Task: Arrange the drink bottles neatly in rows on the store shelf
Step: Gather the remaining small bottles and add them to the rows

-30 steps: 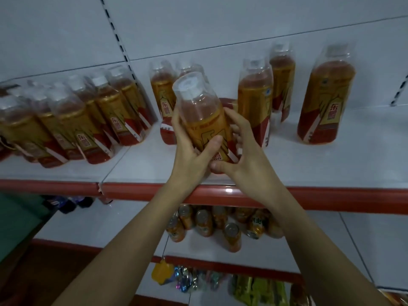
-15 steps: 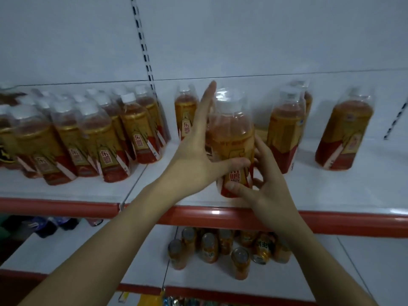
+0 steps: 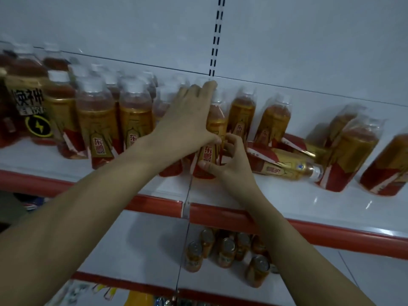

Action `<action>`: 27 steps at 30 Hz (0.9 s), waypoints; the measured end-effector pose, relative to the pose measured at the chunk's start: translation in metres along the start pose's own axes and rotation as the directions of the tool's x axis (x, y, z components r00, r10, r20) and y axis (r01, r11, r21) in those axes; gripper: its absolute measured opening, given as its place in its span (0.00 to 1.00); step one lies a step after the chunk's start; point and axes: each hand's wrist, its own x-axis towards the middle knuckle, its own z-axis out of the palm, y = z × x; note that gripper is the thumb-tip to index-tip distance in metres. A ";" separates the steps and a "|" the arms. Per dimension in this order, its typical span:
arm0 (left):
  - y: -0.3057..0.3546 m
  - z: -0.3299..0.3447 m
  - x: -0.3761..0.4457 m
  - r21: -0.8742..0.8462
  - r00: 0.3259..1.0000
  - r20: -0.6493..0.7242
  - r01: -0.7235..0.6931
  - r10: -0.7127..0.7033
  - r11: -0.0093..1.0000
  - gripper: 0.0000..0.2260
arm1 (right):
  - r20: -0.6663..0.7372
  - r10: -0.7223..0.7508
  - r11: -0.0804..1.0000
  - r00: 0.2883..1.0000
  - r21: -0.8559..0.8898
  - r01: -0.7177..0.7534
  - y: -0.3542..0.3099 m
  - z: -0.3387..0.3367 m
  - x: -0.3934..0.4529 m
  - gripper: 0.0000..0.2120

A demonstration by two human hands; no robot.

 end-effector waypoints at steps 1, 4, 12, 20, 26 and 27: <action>-0.002 0.002 0.001 0.088 1.000 -0.001 -0.018 0.018 0.996 0.47 | -0.004 0.009 1.000 1.000 0.001 -0.009 0.004 0.004 0.003 0.38; -0.004 0.006 0.003 0.329 0.996 -0.009 -0.076 0.083 0.941 0.46 | -0.003 0.027 1.000 1.000 0.007 -0.027 0.012 0.007 0.008 0.37; -0.011 0.012 -0.003 0.374 0.991 -0.103 -0.043 0.087 0.926 0.46 | 0.045 0.014 0.998 0.999 -0.063 -0.011 0.020 0.010 0.009 0.38; 0.022 0.039 -0.011 0.002 0.872 -0.414 -0.286 0.261 0.958 0.24 | -0.025 -0.087 0.990 0.996 -0.116 0.084 0.010 -0.007 -0.010 0.26; 0.052 0.074 -0.017 -0.238 0.927 -0.320 -0.277 0.195 0.931 0.21 | -0.146 -0.207 0.967 0.967 -0.182 0.180 0.012 -0.068 -0.045 0.07; 0.062 0.081 -0.016 -0.259 0.939 -0.289 -0.263 0.186 0.929 0.21 | -0.150 -0.238 0.960 0.959 -0.186 0.209 0.013 -0.079 -0.047 0.06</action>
